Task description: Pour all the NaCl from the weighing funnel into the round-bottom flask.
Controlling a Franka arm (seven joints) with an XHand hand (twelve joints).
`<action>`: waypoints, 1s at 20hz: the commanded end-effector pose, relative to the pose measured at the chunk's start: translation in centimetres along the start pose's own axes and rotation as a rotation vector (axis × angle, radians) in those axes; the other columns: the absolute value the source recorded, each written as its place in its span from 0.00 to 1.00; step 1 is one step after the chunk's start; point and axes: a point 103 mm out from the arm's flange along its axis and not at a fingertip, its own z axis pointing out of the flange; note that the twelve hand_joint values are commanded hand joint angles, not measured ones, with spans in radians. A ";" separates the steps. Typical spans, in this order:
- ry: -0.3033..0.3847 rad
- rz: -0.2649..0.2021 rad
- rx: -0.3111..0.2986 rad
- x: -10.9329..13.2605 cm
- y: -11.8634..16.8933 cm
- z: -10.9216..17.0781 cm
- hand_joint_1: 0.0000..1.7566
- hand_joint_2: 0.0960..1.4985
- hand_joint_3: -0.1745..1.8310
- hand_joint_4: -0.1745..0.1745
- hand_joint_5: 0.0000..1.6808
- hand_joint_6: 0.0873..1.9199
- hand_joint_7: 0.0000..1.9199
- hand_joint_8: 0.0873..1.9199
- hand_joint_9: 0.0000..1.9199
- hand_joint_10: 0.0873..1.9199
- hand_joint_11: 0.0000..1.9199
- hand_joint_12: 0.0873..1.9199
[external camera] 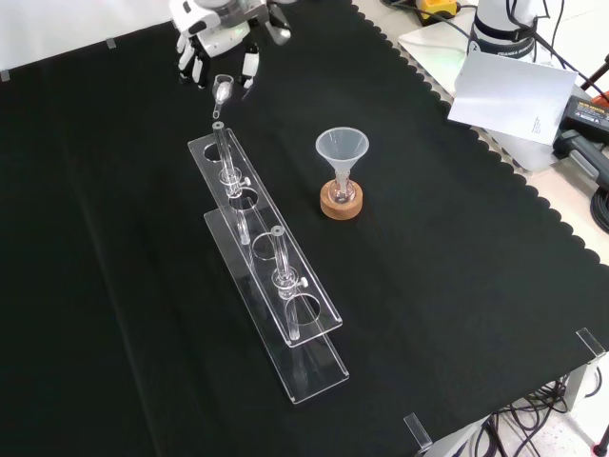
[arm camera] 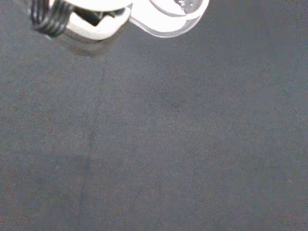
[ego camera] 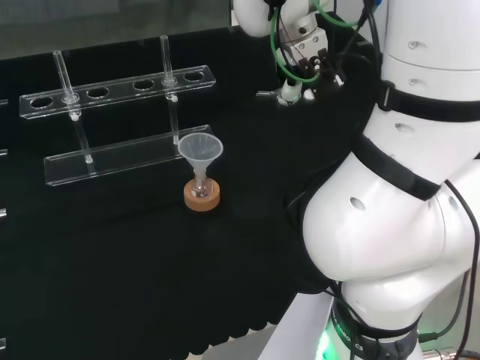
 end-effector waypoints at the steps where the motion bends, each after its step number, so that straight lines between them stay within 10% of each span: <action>1: -0.009 -0.001 0.005 -0.1 -3.5 -1.3 0.64 0.44 0.36 1.00 0.76 0.29 0.35 0.30 0.51 0.15 0.41 0.54; 20: -0.069 -0.011 -0.006 3.9 -13.1 -5.1 0.64 0.44 0.36 1.00 0.76 0.29 0.34 0.30 0.51 0.14 0.41 0.53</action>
